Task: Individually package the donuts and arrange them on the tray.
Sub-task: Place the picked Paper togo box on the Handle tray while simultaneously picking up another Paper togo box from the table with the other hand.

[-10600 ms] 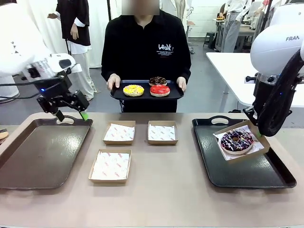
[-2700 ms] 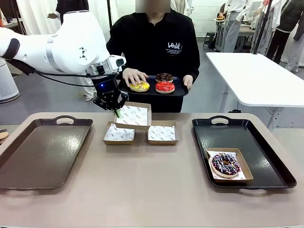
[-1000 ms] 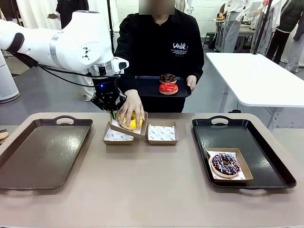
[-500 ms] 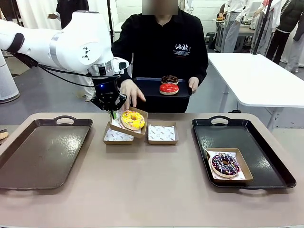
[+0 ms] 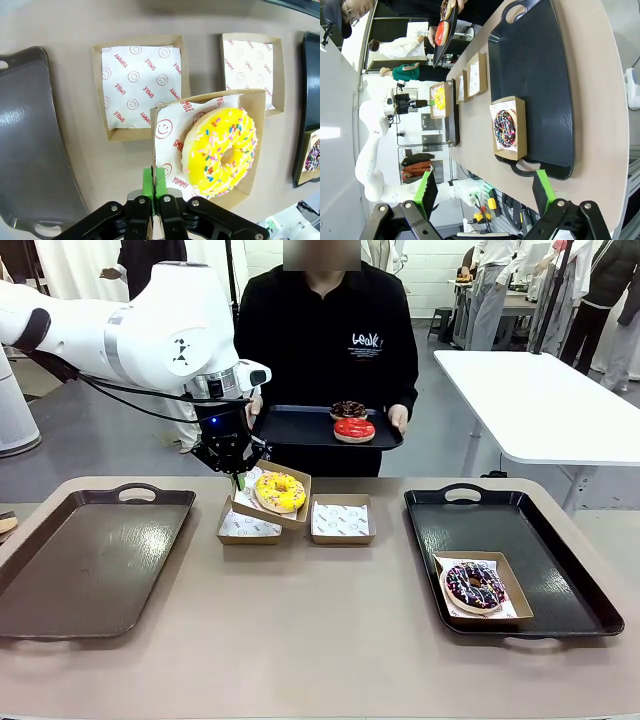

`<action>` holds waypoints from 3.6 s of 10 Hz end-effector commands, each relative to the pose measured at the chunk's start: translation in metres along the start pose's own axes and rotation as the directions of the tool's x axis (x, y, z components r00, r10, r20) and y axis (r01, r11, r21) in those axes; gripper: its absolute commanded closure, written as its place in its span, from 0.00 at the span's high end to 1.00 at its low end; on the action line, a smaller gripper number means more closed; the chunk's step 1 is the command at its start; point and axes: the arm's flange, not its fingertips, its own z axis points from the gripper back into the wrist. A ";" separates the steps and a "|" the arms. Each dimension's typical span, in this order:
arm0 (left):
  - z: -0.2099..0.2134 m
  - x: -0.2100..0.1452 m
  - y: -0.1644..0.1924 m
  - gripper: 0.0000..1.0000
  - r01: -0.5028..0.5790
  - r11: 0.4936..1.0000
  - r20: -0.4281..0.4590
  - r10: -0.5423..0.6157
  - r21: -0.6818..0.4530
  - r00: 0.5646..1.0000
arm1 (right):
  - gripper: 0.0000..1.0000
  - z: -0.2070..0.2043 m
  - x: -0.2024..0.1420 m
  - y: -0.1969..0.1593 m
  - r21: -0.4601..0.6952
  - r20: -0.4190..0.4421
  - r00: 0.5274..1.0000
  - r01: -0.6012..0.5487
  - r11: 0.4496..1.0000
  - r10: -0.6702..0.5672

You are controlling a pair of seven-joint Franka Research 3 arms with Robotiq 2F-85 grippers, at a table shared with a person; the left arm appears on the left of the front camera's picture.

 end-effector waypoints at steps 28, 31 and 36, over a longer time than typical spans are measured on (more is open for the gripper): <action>0.000 -0.134 0.241 0.01 -0.113 0.986 -0.082 0.103 -0.123 0.991 | 1.00 -0.293 0.034 0.219 -0.342 -0.225 0.939 -0.327 0.881 0.262; 0.001 -0.131 0.238 0.01 -0.134 0.986 -0.087 0.125 -0.096 0.988 | 1.00 -0.280 0.022 0.216 -0.221 -0.279 0.930 -0.305 0.926 0.240; 0.001 -0.131 0.238 0.01 -0.134 0.986 -0.087 0.125 -0.096 0.988 | 1.00 -0.296 0.032 0.215 -0.324 -0.248 0.931 -0.340 0.883 0.267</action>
